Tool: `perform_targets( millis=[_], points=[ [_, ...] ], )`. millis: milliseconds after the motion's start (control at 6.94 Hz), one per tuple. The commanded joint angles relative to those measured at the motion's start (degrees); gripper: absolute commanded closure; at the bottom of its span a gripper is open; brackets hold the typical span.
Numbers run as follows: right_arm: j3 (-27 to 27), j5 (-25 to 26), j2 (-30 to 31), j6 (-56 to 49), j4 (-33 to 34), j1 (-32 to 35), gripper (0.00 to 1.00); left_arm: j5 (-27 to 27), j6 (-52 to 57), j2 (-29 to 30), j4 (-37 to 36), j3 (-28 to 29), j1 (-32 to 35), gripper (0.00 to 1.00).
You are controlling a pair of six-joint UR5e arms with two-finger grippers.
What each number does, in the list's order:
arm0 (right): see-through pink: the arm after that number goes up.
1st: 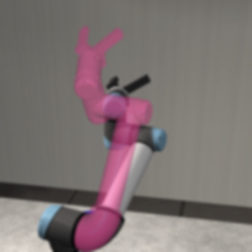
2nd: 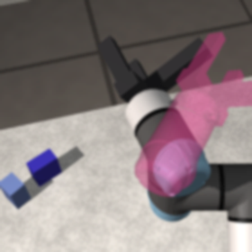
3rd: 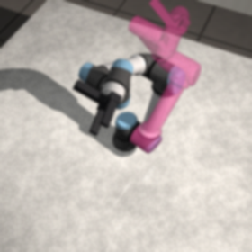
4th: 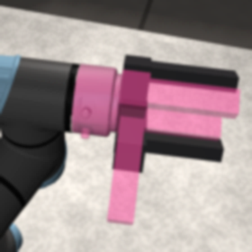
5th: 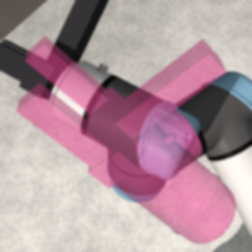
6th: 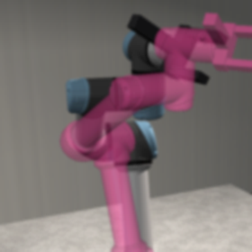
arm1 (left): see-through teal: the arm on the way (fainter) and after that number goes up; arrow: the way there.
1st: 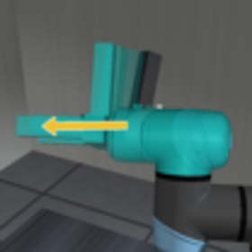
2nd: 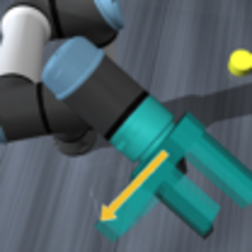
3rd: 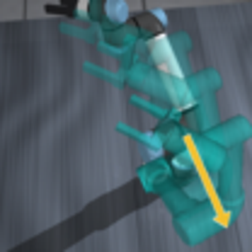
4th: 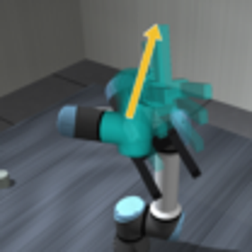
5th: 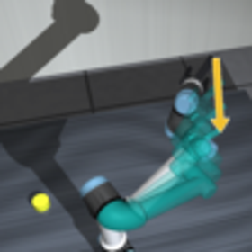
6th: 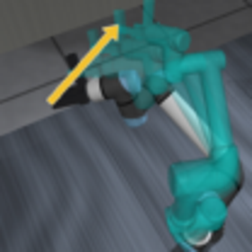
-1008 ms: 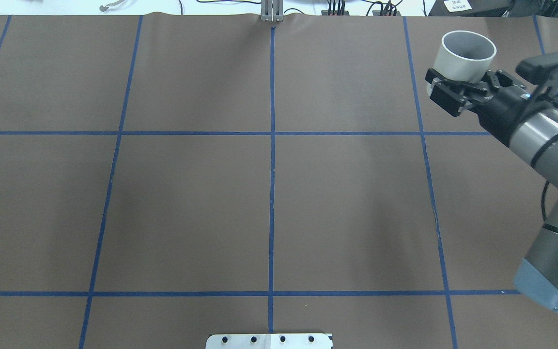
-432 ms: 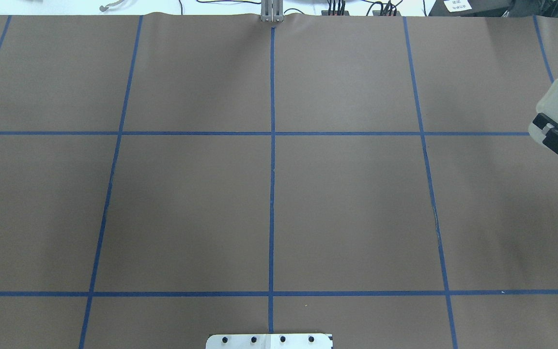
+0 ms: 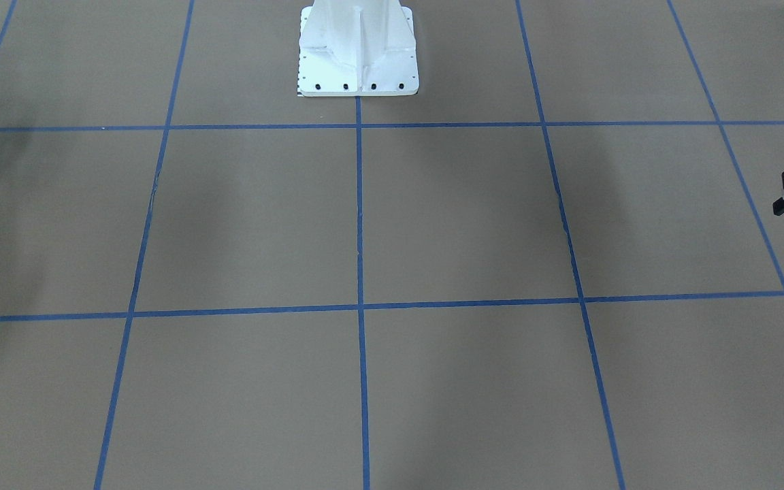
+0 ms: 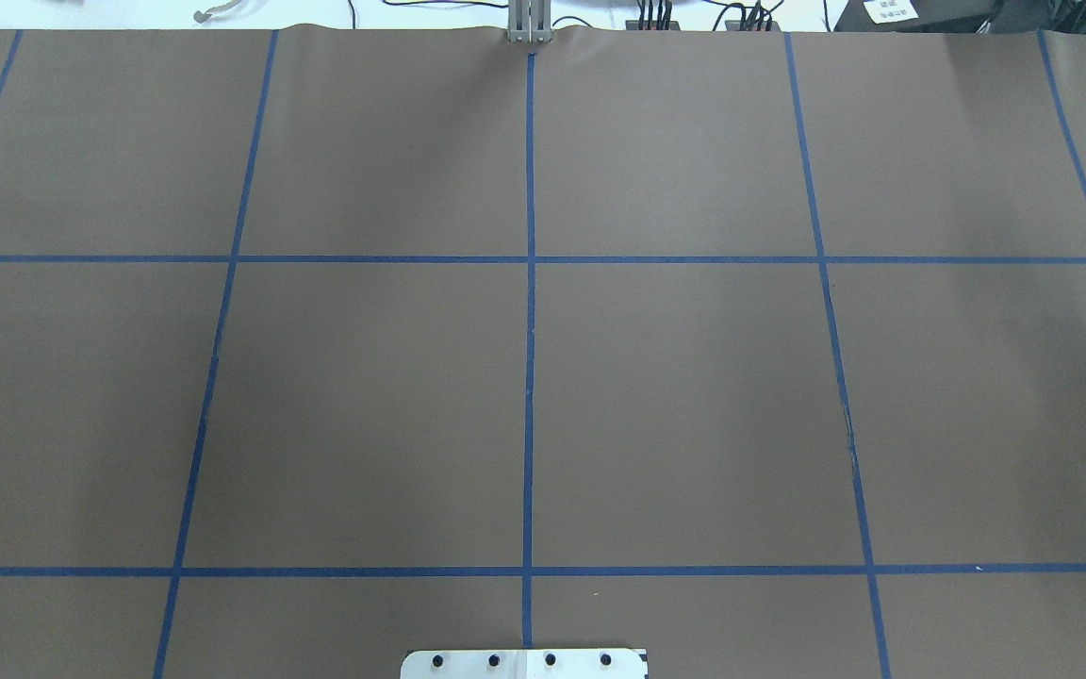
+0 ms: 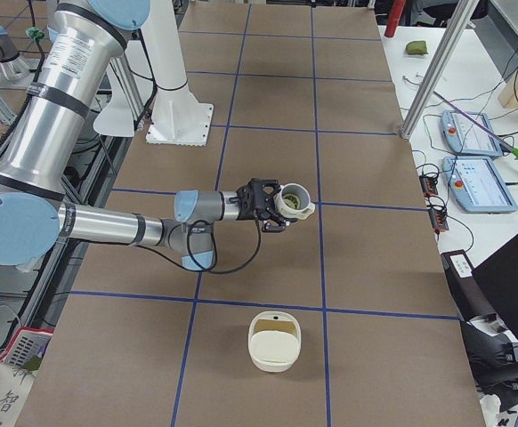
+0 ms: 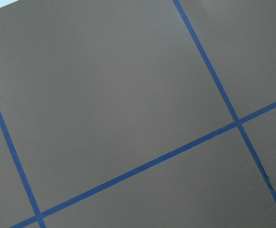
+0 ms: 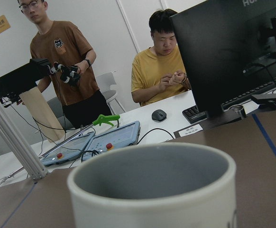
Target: Left arm hands cup to right arm to dump lemon
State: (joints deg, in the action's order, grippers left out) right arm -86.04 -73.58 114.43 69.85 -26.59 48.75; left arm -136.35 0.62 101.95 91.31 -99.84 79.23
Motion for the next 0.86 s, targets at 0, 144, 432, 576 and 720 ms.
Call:
perform_targets(
  millis=[0, 144, 432, 576, 720],
  points=[
    [9.3, -14.7, -1.9, 12.0, -6.5, 15.0, 1.00, 0.0, 0.0, -0.1, 0.1, -0.3, 0.1, 0.00],
    [11.2, -15.4, -2.5, 17.3, -6.5, 17.3, 1.00, -0.1, -0.1, -0.1, 0.1, -0.4, 0.1, 0.00],
    [12.1, -15.5, -3.3, 31.2, -7.2, 19.4, 1.00, -0.1, -0.2, 0.0, 0.1, -0.4, 0.0, 0.00],
    [12.9, -15.5, -4.2, 37.4, -9.1, 20.0, 1.00, -0.1, -0.2, 0.2, 0.1, -0.4, 0.0, 0.00],
    [14.9, -15.5, -5.0, 43.9, -12.2, 20.3, 1.00, -0.1, -0.2, 0.4, 0.0, -0.4, 0.1, 0.00]
  ],
)
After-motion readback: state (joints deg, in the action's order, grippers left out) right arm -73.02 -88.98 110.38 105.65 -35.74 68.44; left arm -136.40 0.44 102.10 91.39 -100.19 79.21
